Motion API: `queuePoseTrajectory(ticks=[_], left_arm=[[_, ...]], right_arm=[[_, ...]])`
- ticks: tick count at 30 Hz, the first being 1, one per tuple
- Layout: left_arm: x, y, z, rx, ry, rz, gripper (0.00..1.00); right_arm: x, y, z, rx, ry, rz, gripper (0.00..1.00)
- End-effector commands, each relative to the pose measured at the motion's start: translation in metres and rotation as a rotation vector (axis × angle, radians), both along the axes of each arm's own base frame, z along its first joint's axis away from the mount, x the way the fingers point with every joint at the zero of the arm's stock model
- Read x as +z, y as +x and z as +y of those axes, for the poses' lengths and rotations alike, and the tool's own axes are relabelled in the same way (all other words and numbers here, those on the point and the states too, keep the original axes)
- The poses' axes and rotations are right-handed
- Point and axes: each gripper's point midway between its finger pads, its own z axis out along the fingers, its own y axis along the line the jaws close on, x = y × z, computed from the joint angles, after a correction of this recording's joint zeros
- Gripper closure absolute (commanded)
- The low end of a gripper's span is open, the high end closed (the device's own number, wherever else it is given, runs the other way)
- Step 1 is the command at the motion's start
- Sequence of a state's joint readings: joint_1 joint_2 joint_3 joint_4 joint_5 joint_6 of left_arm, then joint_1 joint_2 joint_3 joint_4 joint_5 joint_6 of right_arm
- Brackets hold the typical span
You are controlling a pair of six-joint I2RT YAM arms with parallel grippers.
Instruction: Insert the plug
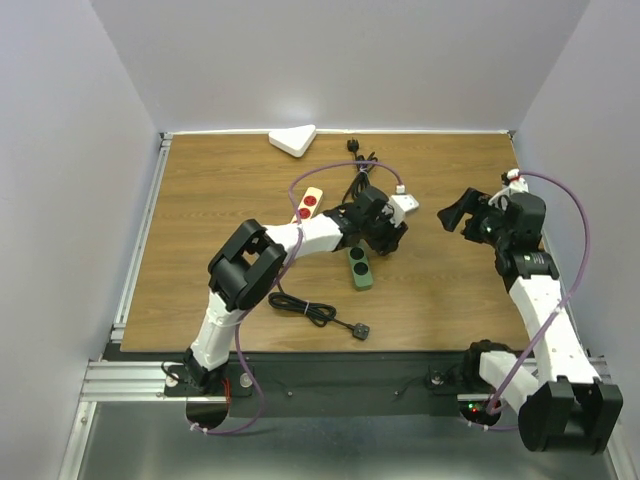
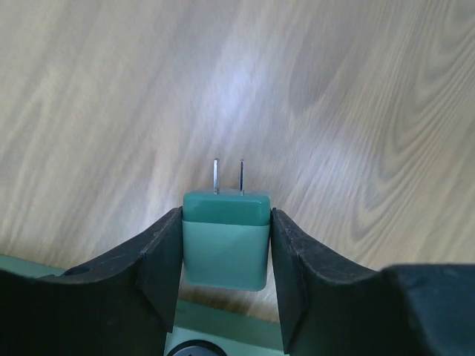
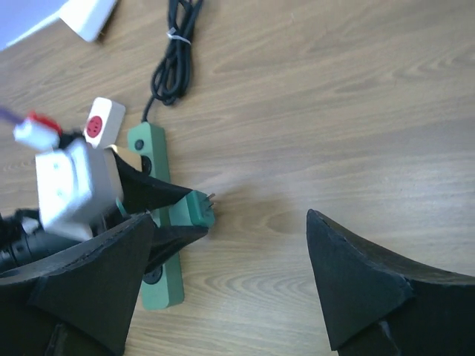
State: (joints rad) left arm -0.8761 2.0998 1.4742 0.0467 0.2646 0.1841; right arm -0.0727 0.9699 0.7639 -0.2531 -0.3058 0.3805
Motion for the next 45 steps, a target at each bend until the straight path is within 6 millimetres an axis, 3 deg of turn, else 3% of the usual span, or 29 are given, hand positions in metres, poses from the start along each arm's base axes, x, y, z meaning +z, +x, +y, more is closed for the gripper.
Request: queuePoseTrajectory(ticks=[1,2,3,4,5,8,9,11,12,16,21,26,31,35,41,45], left_arm=[[0.126,0.014,-0.028,0.165,-0.365,0.117,1.00],[0.128,0.016,-0.028,0.200,-0.406,0.173,1.00],[0.163,0.020,-0.028,0.207,-0.526,0.170,1.00],[0.160,0.025,-0.018,0.255,-0.573,0.237,1.00],[0.181,0.018,-0.015,0.270,-0.670,0.338,1.00],[0.207,0.019,-0.005,0.290,-0.829,0.385,1.00],[0.224,0.016,-0.003,0.300,-0.882,0.403,1.00],[0.228,0.013,0.001,0.329,-0.935,0.453,1.00],[0.248,0.009,0.004,0.327,-1.009,0.485,1.00],[0.255,0.006,0.013,0.421,-1.111,0.612,1.00],[0.278,-0.002,0.028,0.492,-1.252,0.698,1.00],[0.282,-0.004,0.045,0.619,-1.342,0.727,1.00],[0.283,-0.008,0.050,0.688,-1.383,0.760,1.00],[0.276,-0.012,0.045,0.736,-1.381,0.807,1.00],[0.264,-0.021,0.042,0.782,-1.383,0.873,1.00],[0.261,-0.022,0.046,0.804,-1.388,0.872,1.00]], right_arm=[[0.061,0.004,-0.006,0.004,-0.068,-0.229,0.13],[0.063,0.005,-0.004,0.013,-0.063,-0.243,0.13],[0.073,0.000,0.001,0.033,-0.050,-0.282,0.14],[0.078,-0.001,0.004,0.044,-0.042,-0.302,0.14],[0.088,-0.004,0.006,0.051,-0.032,-0.339,0.15],[0.093,-0.006,0.016,0.075,-0.031,-0.364,0.16],[0.091,-0.005,0.018,0.078,-0.031,-0.360,0.17],[0.091,-0.006,0.031,0.107,-0.026,-0.367,0.18],[0.091,-0.004,0.033,0.094,-0.032,-0.369,0.18],[0.095,-0.004,0.080,0.170,-0.048,-0.379,0.20],[0.107,0.001,0.102,0.155,-0.062,-0.419,0.21],[0.113,-0.004,0.120,0.181,-0.056,-0.449,0.22],[0.108,-0.005,0.135,0.173,-0.072,-0.447,0.23],[0.115,-0.012,0.152,0.178,-0.081,-0.487,0.24],[0.127,-0.016,0.162,0.136,-0.145,-0.536,0.25],[0.134,-0.017,0.158,0.113,-0.166,-0.553,0.25]])
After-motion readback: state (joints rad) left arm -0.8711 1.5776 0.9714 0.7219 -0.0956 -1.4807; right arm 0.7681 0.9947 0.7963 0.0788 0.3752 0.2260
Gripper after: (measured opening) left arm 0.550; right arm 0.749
